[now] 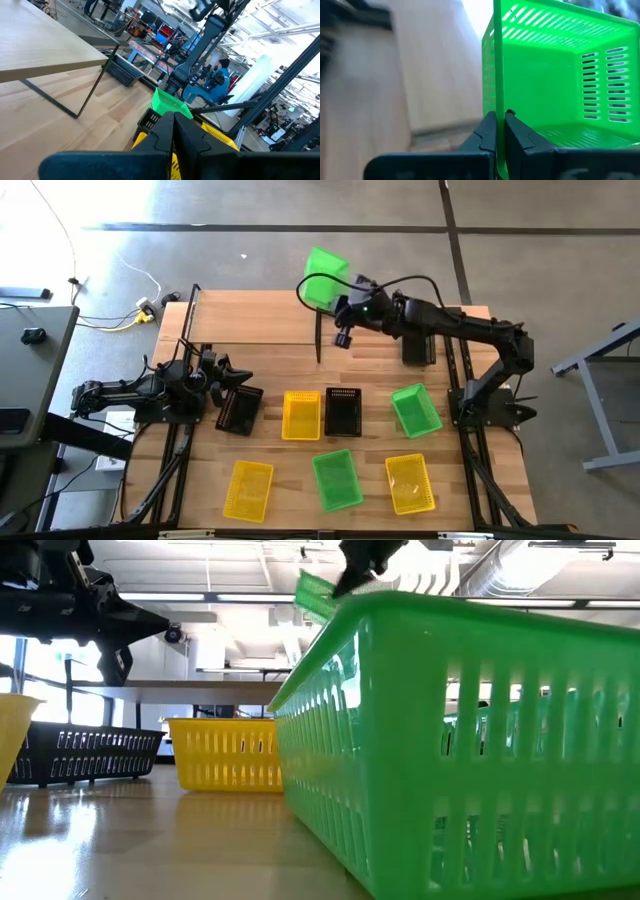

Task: Stack baskets on shelf by color
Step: Put the top green basket on the shelf

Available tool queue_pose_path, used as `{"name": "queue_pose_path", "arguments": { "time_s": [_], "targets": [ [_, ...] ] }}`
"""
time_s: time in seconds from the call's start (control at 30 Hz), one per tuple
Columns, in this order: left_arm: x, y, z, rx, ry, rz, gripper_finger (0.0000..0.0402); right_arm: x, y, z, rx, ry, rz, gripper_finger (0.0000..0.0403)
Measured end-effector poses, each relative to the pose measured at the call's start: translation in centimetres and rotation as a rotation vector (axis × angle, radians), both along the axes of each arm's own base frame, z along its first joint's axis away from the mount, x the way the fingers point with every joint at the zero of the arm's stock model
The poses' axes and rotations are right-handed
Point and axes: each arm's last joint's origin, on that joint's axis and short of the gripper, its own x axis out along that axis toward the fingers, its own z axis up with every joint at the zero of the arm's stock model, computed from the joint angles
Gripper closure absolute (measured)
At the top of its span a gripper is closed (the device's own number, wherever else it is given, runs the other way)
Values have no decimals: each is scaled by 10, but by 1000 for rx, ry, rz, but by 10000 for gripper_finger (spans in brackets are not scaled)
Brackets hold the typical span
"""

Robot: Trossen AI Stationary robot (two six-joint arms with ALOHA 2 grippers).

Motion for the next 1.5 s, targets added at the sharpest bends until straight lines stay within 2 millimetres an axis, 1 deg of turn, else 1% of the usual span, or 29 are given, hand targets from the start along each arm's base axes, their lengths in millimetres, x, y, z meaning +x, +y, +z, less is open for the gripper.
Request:
{"name": "queue_pose_path", "arguments": {
  "time_s": [0.1,0.33,0.5,0.63,0.7,0.83,0.93,1.13,1.4,1.5],
  "targets": [
    [0,0,0,0,0,0,401,9,3,5,-26,-86,45,403],
    [0,0,0,-1,4,0,401,25,12,-8,-7,-77,62,403],
    [0,0,0,-1,3,0,401,37,23,-10,5,-129,103,403],
    [0,0,0,-1,3,0,401,52,22,-12,29,-115,123,403],
    [0,0,0,-1,4,0,401,60,20,-20,50,-68,122,403],
    [0,0,0,-1,3,0,401,76,17,-41,62,84,83,403],
    [0,0,0,-1,4,0,401,84,15,-49,70,155,77,403],
    [0,0,0,-1,4,0,401,92,14,-57,81,219,74,403],
    [0,0,0,-1,3,0,401,89,5,-62,119,237,51,403],
    [0,0,0,-1,2,0,401,88,1,-64,154,241,69,403]
  ]
}}
